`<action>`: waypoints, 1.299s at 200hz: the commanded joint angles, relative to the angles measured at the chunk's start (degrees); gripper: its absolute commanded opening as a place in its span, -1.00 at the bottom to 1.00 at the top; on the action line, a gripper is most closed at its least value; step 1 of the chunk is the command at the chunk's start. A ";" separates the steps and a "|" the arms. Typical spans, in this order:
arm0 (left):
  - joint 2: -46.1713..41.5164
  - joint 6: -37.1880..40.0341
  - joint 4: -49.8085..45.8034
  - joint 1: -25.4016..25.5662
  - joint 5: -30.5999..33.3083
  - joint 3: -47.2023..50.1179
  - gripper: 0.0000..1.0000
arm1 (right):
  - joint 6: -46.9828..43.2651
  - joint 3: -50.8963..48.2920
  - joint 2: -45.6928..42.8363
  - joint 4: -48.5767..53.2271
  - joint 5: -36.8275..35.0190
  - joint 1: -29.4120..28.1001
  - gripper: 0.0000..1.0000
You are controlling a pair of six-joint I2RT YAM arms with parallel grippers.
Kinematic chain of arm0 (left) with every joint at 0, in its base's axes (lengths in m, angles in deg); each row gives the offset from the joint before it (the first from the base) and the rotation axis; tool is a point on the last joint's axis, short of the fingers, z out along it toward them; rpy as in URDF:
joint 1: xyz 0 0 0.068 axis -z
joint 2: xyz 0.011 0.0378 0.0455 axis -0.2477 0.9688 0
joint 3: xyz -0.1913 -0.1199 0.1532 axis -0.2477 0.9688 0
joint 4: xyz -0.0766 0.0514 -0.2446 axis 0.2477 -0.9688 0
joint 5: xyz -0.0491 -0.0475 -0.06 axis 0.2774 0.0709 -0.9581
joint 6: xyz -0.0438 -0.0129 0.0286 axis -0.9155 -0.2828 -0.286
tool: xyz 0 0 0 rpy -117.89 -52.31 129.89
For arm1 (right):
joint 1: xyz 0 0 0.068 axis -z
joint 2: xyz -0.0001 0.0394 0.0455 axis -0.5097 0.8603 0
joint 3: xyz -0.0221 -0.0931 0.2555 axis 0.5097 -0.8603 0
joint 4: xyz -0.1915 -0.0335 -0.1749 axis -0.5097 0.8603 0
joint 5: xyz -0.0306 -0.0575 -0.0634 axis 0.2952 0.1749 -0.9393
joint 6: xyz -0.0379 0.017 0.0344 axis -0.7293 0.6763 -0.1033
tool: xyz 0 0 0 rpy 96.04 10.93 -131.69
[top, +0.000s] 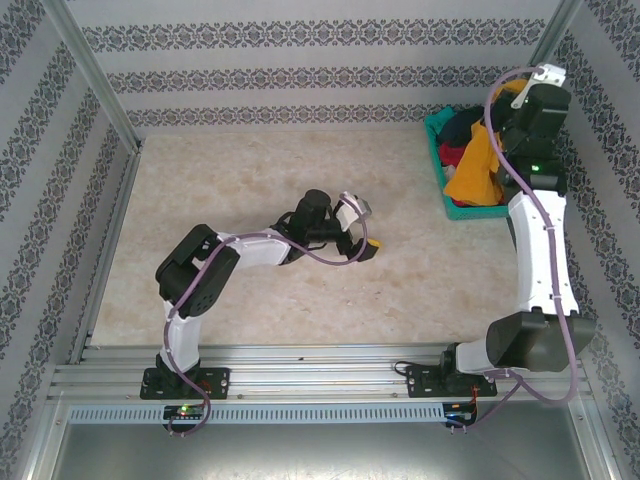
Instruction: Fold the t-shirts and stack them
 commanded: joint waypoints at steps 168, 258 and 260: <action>-12.61 -4.52 8.49 -3.37 7.73 11.46 1.00 | -4.02 20.22 -1.74 0.34 8.50 -9.12 -1.00; -15.70 -9.83 11.75 -9.92 7.75 15.26 1.00 | -4.28 32.22 4.22 1.95 17.33 -18.45 -1.00; -15.83 -9.87 11.75 -10.07 7.82 15.41 1.00 | -4.24 32.60 4.47 2.04 17.54 -18.77 -1.00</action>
